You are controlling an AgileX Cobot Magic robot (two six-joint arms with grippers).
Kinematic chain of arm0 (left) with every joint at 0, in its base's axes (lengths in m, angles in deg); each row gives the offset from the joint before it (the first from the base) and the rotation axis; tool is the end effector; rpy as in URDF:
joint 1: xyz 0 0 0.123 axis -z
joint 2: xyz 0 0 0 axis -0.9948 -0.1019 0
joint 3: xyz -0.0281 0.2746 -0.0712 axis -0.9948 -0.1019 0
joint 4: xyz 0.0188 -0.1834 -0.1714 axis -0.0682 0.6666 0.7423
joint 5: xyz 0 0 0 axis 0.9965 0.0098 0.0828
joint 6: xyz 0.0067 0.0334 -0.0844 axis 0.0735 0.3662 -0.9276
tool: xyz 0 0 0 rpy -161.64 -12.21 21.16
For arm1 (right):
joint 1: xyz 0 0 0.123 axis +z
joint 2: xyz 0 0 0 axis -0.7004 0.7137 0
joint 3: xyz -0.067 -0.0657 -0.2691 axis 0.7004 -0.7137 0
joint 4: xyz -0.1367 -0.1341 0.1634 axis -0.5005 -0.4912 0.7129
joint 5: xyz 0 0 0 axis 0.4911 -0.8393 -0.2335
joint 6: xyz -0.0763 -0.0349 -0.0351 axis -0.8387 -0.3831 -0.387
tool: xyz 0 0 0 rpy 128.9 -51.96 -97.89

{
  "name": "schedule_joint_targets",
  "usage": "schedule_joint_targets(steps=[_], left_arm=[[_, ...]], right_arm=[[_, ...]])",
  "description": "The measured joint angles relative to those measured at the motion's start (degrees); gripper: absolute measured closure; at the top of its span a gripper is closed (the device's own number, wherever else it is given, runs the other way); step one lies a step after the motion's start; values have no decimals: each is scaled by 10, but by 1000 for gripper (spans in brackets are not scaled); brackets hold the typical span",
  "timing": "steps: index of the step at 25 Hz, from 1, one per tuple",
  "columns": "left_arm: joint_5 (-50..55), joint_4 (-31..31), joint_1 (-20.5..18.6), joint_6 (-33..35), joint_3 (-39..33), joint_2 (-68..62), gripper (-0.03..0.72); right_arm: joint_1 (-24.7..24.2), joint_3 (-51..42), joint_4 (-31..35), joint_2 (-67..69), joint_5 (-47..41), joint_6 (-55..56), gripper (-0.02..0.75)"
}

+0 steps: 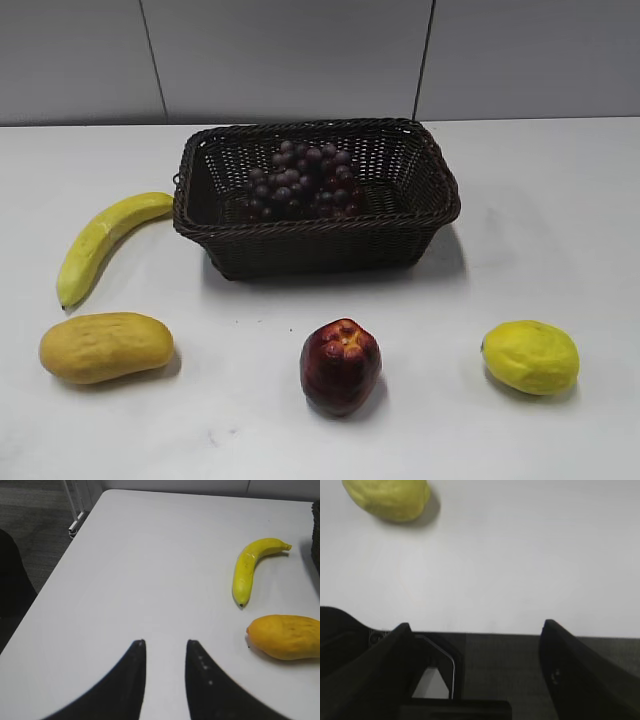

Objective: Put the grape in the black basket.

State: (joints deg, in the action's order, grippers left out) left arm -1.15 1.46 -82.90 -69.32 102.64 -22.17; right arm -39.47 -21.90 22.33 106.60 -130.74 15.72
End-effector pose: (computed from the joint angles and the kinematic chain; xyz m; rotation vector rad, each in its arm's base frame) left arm -0.0039 0.0081 0.2700 -0.0002 2.0846 0.0949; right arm 0.0686 0.0100 0.2643 -0.1166 2.5131 0.0939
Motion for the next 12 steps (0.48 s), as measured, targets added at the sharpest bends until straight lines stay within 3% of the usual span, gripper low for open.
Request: schedule_joint_targets(steps=[12], left_arm=[[0, 0, 0, 0, 0, 0, 472]], right_arm=[[0, -3, -5, -210, 5, 1, 154]])
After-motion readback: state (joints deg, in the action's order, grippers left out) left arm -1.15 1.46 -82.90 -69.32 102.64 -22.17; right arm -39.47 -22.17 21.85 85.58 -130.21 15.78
